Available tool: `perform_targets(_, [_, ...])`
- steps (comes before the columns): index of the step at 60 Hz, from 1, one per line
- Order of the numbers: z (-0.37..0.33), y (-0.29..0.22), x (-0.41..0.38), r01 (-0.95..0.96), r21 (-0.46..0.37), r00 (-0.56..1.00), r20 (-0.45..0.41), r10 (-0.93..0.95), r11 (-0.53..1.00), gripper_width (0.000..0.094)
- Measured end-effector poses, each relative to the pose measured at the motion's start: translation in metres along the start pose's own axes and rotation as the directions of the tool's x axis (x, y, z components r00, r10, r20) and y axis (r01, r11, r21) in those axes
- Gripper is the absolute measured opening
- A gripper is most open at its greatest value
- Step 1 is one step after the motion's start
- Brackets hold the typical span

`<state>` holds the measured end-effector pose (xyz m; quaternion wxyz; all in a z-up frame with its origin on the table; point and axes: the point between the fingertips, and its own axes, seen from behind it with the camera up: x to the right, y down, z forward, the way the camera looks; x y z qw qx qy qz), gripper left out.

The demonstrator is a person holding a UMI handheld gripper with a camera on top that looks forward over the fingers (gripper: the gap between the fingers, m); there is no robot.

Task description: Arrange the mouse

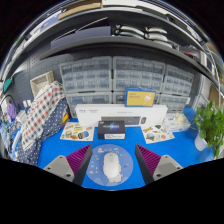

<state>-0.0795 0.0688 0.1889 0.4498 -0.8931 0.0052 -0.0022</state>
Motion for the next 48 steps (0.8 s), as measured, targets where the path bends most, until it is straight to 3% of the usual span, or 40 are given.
perform_targets(48, [-0.044, 0.000, 0.005, -0.016, 0.016, 0.999, 0.039, 0.015, 1.000, 0.0860])
